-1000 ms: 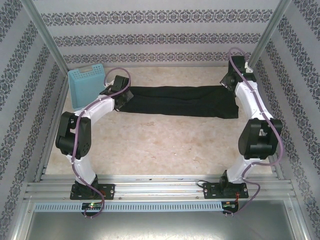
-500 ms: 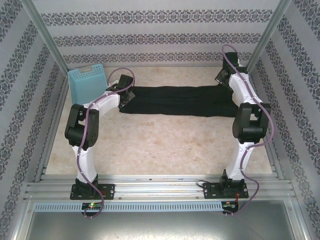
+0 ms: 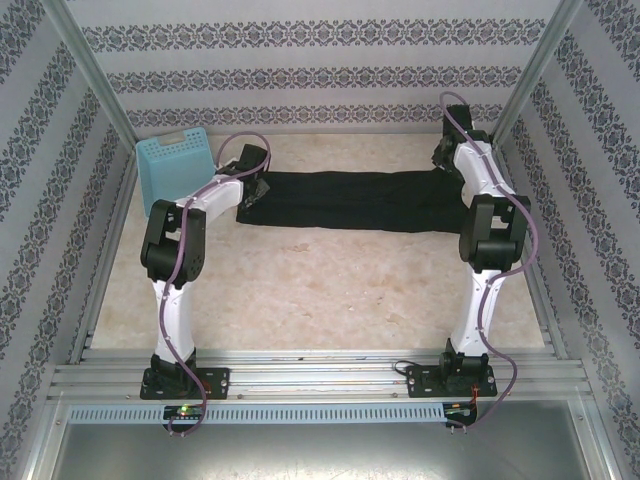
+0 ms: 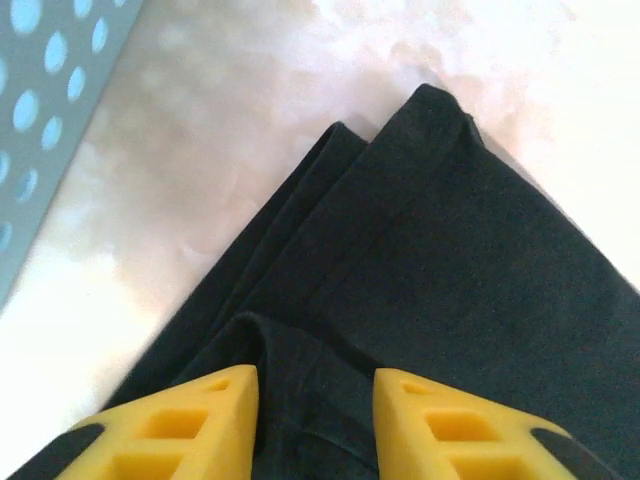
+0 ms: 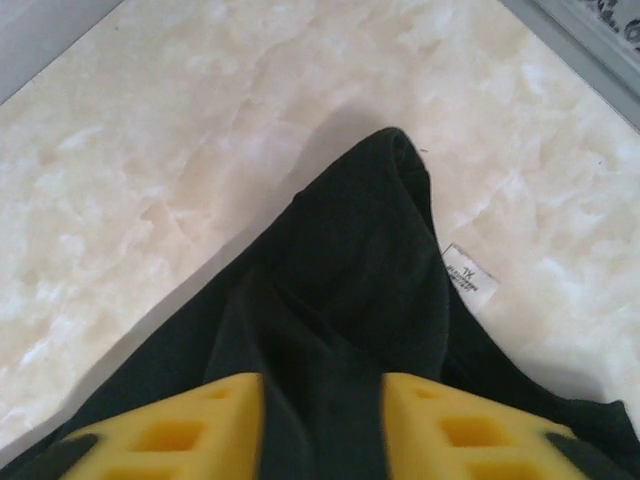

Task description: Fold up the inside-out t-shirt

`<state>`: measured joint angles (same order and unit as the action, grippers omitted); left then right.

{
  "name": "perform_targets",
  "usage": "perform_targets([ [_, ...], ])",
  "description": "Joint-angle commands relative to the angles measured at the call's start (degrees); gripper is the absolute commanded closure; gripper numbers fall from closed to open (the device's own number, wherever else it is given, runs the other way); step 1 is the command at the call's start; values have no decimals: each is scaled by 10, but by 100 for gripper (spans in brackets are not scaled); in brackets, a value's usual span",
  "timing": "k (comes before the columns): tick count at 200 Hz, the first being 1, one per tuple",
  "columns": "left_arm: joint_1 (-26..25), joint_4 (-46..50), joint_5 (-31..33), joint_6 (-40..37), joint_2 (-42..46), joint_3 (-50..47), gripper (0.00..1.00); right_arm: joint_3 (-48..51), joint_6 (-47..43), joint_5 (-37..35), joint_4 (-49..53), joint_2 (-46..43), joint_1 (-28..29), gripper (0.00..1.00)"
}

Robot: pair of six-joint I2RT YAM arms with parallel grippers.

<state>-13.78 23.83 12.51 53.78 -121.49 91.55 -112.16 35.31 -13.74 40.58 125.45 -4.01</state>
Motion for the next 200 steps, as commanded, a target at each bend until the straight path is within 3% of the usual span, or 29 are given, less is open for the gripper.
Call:
perform_targets([
  [1, 5, 30, 1, -23, 14, 25, 54, -35, -24, -12, 33, -5, -3, 42],
  [28, -22, 46, -4, -68, 34, 48, 42, 28, -42, 36, 19, -68, 0, 36],
  [64, -76, 20, -24, -100, 59, 9, 43, 224, -36, 137, -72, -177, 22, 36],
  [94, -90, -12, -64, -104, 38, -14, 48, 282, -23, 187, -95, -182, 44, 37],
  [145, -42, -25, -89, -116, -30, 14, 49, 237, -14, 216, -94, -78, 34, 37],
  [200, -20, -27, -105, -127, -49, 0, 49, 160, -6, 179, -58, 2, -2, 38],
])
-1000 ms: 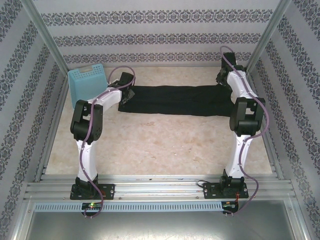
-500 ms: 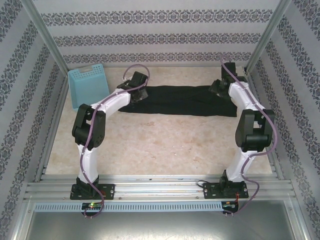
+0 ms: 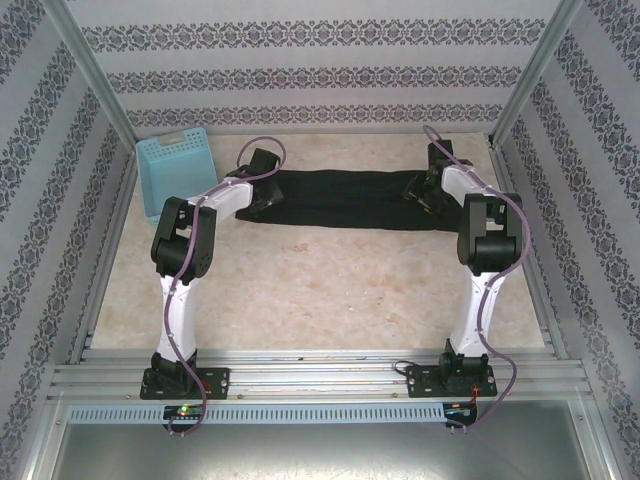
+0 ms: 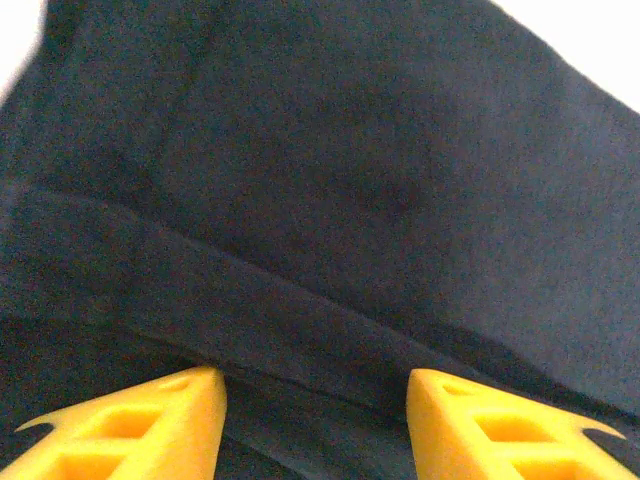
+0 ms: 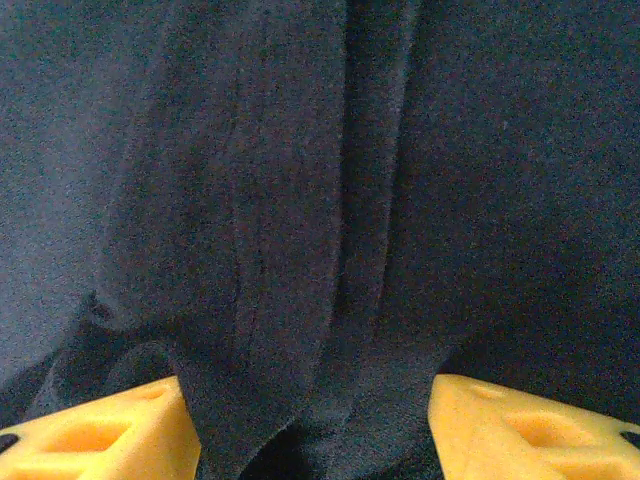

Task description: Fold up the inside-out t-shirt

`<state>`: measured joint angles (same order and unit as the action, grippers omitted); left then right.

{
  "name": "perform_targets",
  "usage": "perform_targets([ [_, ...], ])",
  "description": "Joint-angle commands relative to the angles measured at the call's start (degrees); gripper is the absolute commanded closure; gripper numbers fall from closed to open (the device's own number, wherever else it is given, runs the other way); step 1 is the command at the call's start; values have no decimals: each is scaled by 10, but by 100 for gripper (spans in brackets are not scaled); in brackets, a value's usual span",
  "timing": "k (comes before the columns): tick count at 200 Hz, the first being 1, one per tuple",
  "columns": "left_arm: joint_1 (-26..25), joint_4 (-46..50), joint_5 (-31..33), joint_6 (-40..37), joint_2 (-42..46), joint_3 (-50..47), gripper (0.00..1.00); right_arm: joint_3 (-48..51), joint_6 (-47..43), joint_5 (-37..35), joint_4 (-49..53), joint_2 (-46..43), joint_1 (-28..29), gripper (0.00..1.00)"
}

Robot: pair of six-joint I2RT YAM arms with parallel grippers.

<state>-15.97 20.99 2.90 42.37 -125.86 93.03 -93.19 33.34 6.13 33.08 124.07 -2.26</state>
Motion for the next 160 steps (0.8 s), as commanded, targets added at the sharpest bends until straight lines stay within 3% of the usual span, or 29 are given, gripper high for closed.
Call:
perform_targets([
  [1, 2, 0, -9, -13, -5, -16, 49, -31, 14, -20, 18, 16, -21, 38],
  [30, 3, -7, -10, -8, 7, -44, 48, -39, 6, -20, 25, 12, -37, 36],
  [59, 4, 2, -28, -15, 24, -34, 48, -7, -28, -17, 16, -47, -51, 16],
  [83, 4, 5, -67, -28, 42, -14, 45, 6, -67, -73, 36, -88, -60, 2],
  [160, 4, 16, -92, -37, 20, 26, 43, -107, -126, -100, 109, 12, -67, 2],
])
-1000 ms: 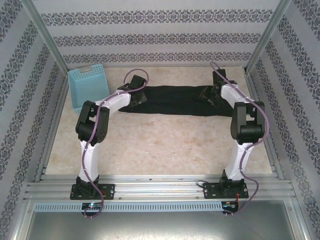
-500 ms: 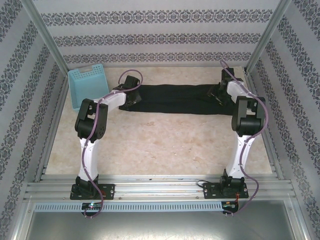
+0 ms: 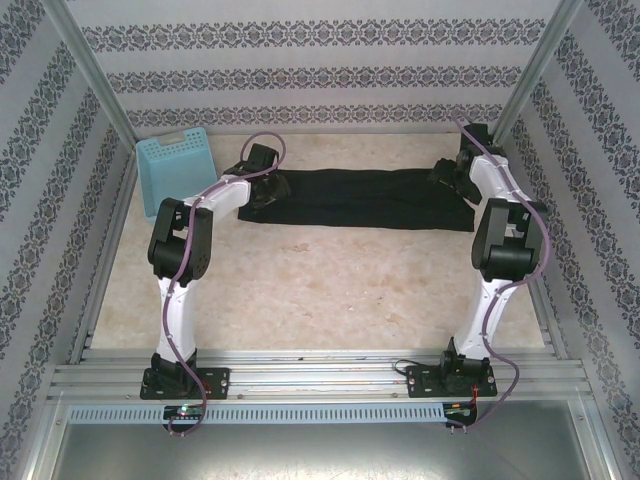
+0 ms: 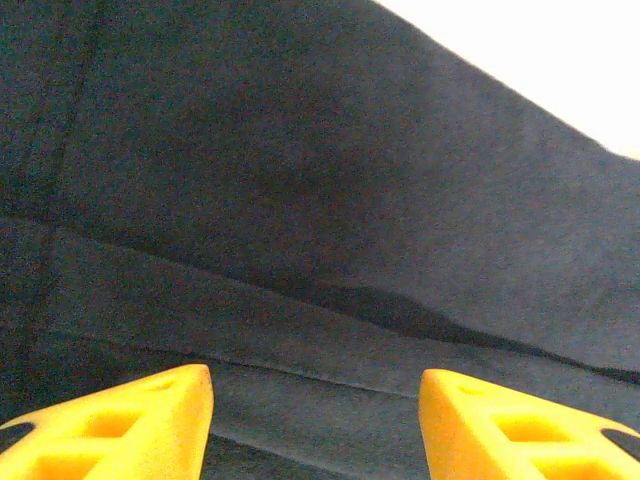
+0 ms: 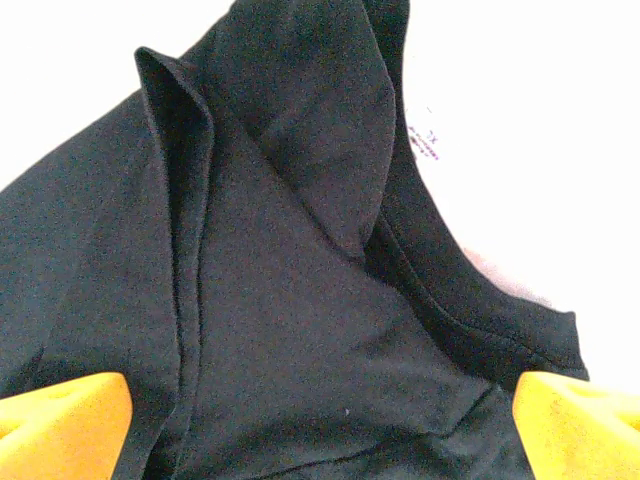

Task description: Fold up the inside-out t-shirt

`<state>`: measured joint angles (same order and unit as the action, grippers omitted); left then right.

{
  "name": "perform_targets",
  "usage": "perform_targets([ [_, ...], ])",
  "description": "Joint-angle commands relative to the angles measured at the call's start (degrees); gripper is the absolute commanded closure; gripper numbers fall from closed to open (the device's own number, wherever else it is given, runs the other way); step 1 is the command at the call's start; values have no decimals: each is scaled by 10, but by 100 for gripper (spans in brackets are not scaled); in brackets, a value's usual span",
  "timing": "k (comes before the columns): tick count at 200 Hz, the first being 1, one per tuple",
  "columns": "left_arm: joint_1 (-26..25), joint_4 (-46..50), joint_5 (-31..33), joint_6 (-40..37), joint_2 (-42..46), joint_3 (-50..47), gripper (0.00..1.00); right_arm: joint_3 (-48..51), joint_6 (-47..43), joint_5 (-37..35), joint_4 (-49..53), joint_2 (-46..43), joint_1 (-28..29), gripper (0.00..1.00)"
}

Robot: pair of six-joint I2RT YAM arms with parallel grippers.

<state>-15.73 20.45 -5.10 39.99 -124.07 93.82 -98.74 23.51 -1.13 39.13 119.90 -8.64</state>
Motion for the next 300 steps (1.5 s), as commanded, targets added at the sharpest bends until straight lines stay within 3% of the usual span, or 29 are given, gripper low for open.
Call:
perform_targets([
  [1, 2, 21, -12, -14, 1, 18, 43, -55, -28, -28, 50, 56, -4, 2],
  [59, 7, 21, -6, -7, -21, 0, 42, -142, -17, -14, 114, 148, -3, 2],
  [86, 7, 13, -5, -4, -20, -16, 43, -151, -9, -12, 128, 165, 0, 8],
  [168, 7, -25, 5, 15, 11, -81, 43, -168, -30, 8, 138, 172, 6, 44],
  [247, 7, -28, 7, 15, 23, -101, 43, -138, -44, 44, 99, 153, 11, 87],
  [272, 7, -27, 9, 14, 28, -105, 42, -118, -40, 56, 80, 138, 10, 97],
  [300, 9, -30, 10, 16, 30, -109, 42, -75, -18, 69, 41, 109, 5, 100],
])
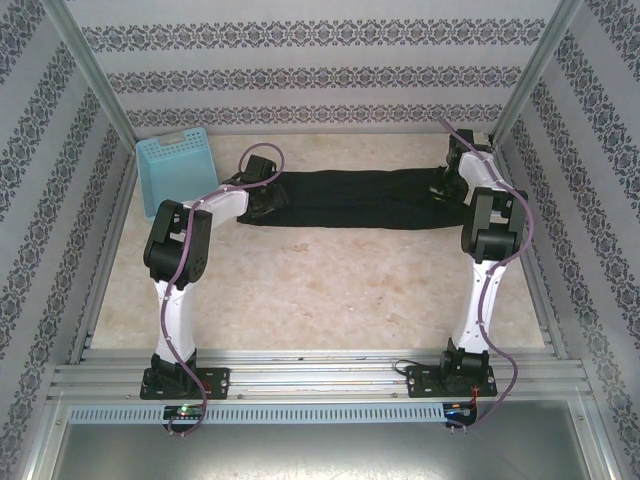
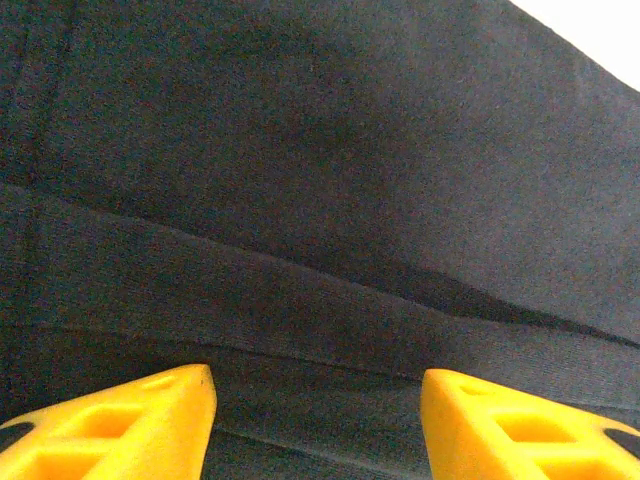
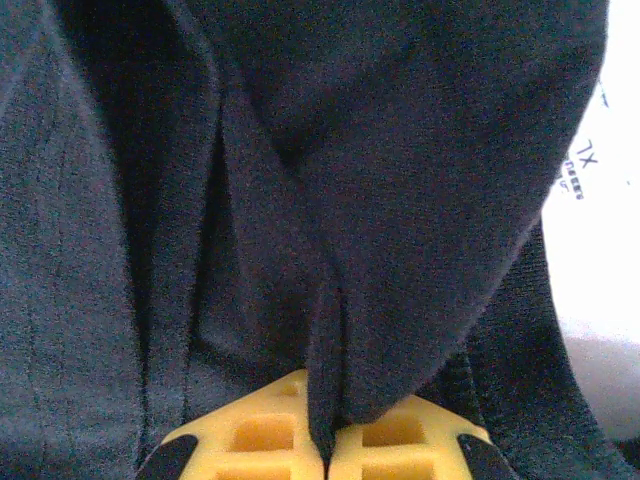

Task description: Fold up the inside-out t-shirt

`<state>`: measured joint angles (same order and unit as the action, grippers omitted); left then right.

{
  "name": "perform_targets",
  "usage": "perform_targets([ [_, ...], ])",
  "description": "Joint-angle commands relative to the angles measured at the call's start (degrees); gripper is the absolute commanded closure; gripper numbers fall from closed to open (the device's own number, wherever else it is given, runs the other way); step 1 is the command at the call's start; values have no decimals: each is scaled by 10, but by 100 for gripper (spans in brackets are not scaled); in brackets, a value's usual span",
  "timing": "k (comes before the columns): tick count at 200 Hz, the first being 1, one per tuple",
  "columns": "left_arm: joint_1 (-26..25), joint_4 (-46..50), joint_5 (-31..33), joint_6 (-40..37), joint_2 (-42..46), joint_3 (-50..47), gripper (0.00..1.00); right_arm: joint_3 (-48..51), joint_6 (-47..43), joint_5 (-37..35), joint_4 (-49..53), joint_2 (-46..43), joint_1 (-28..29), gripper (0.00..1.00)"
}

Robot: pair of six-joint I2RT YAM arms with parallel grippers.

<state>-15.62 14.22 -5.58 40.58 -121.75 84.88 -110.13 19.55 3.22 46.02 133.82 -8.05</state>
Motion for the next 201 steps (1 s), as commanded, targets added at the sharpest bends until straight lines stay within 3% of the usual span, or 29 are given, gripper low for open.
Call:
perform_targets([
  [1, 8, 33, 14, 10, 7, -20, 42, 41, 24, 24, -30, -31, -1, 100],
  [38, 14, 28, 14, 12, 17, -32, 42, 154, 78, 69, -135, -102, -21, 100],
  [116, 19, 23, 15, 2, 40, -65, 42, 306, 164, 140, -259, -189, -49, 100],
  [167, 19, 25, 12, -3, 44, -73, 42, 329, 163, 128, -265, -220, -50, 100],
  [201, 16, 23, 4, -2, 58, -90, 42, 329, 137, 50, -220, -261, -51, 100],
])
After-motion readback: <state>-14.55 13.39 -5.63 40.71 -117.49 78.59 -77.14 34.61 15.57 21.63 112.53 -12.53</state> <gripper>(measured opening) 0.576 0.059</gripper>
